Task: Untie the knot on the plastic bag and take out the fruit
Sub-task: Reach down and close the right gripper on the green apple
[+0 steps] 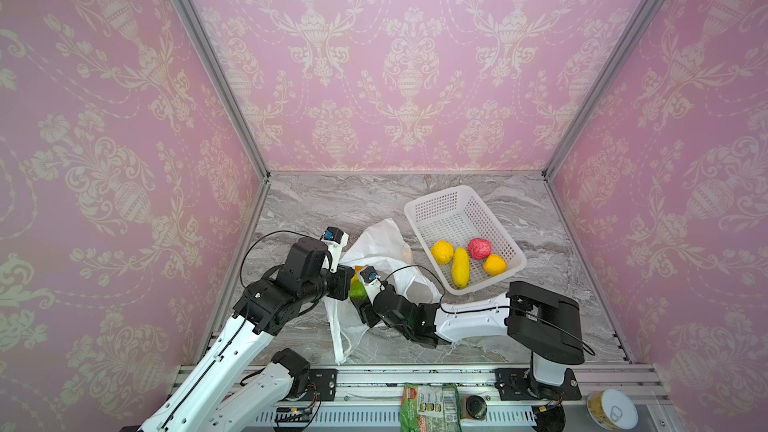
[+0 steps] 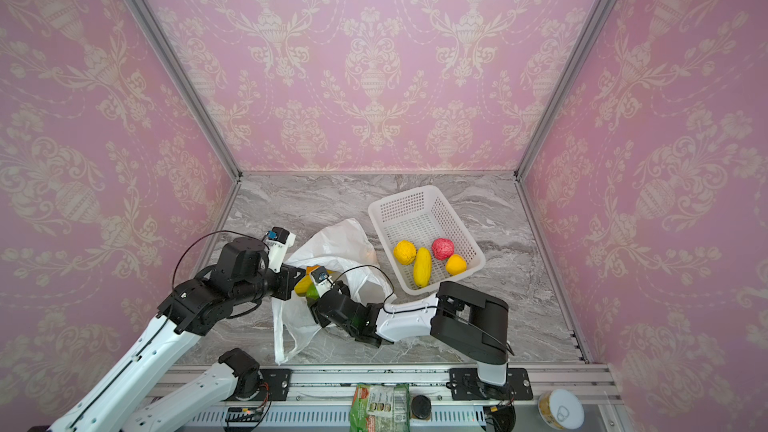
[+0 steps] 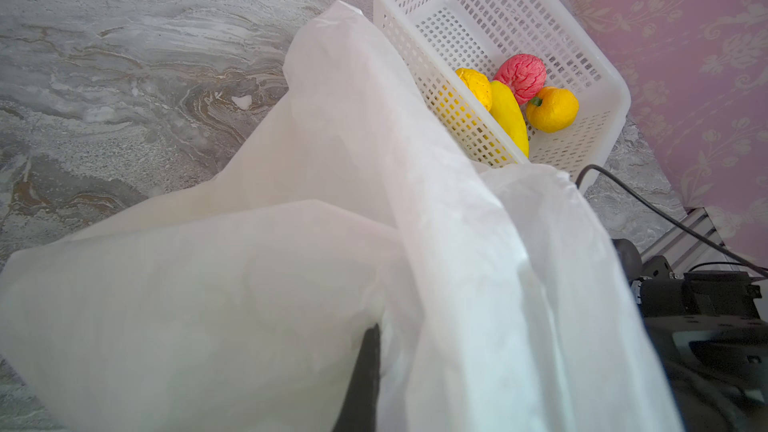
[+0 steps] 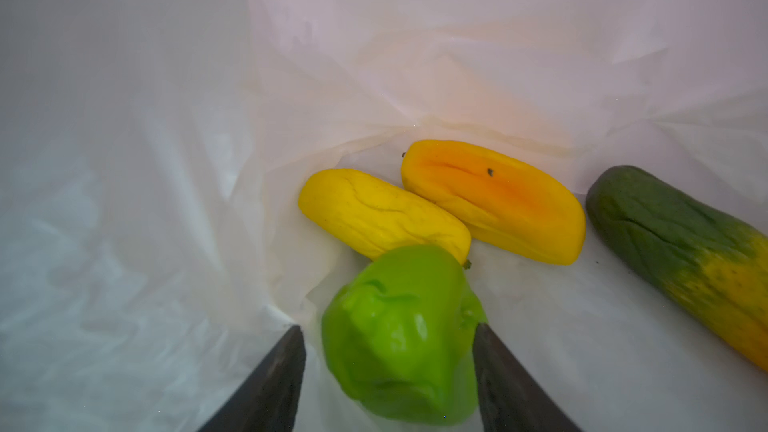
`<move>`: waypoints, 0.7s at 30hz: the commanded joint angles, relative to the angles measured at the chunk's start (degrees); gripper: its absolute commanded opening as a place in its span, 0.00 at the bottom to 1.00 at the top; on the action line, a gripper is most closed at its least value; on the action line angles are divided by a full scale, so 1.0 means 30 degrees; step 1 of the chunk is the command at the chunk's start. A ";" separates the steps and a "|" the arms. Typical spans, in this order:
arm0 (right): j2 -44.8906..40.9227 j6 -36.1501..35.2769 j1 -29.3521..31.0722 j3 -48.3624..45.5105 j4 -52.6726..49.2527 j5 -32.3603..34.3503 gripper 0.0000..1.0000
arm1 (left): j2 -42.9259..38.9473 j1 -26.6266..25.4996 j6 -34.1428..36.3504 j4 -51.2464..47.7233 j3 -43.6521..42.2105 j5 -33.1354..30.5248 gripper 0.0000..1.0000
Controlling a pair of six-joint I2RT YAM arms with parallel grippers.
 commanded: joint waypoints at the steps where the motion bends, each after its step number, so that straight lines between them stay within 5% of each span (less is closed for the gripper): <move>1: 0.0749 0.0654 0.0004 0.0745 -0.0752 0.1224 0.59 | -0.0167 0.0099 -0.0154 -0.0294 -0.0102 0.0000 0.00; 5: 0.1393 0.0725 -0.0025 0.0959 -0.0782 0.1409 0.59 | 0.0011 0.0113 -0.0125 -0.0322 -0.0061 0.0131 0.00; 10: 0.2249 0.1383 -0.0025 0.2043 -0.2506 0.1946 0.85 | -0.0290 0.0112 -0.0155 -0.0271 -0.0107 0.0071 0.00; 14: 0.2689 0.1740 -0.0054 0.2325 -0.3395 0.3141 0.95 | -0.0001 0.0117 -0.0125 -0.0324 -0.0059 0.0239 0.00; 21: 0.3409 0.2634 -0.0452 0.2746 -0.4797 0.3831 0.93 | -0.0299 0.0132 -0.0173 -0.0242 -0.0090 0.0131 0.00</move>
